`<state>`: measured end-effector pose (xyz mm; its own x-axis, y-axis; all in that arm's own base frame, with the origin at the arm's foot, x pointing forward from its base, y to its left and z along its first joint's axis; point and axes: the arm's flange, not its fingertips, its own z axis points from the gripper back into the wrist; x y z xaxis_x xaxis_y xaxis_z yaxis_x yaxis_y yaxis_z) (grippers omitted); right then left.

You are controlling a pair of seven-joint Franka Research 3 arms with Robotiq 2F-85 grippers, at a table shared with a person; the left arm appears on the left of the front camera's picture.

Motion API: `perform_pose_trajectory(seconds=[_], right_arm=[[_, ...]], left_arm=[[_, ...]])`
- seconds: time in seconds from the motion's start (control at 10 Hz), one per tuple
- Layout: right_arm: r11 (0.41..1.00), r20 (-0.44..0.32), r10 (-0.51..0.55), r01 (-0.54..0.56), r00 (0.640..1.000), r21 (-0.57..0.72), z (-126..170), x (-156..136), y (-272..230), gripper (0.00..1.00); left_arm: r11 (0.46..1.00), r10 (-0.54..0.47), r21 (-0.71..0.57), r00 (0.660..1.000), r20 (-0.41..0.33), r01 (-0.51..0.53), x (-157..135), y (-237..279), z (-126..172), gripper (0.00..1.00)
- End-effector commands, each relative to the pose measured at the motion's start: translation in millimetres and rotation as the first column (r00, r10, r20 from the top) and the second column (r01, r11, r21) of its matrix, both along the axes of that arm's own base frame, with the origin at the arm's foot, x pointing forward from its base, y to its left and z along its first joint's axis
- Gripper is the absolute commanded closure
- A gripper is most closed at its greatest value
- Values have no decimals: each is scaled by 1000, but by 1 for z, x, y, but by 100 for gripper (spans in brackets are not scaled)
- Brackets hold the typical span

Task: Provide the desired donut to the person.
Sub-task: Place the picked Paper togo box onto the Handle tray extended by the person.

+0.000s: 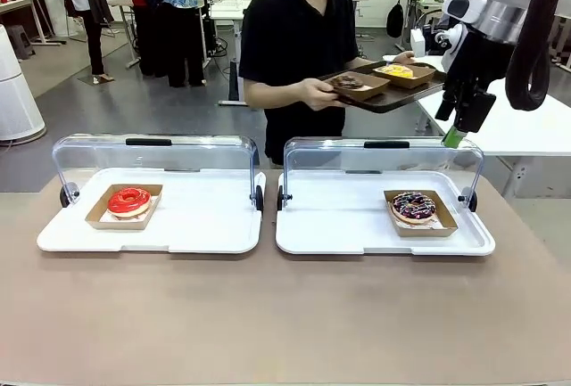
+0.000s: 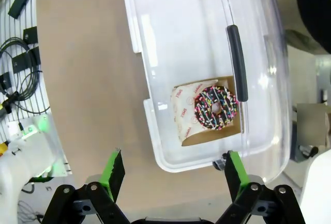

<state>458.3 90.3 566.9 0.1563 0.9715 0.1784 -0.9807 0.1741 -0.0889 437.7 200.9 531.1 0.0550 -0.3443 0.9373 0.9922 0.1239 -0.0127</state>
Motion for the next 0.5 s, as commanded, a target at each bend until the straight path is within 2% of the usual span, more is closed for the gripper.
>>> perform_pose_trajectory(seconds=[0.0,0.4], right_arm=[[1000,-8,-3,3,1000,-6,0,-1,-1,0],[1000,0,0,0,1000,0,0,0,0,0]], left_arm=[[1000,7,4,1000,2,-7,0,0,2,0],[1000,7,4,1000,2,-7,0,0,2,0]])
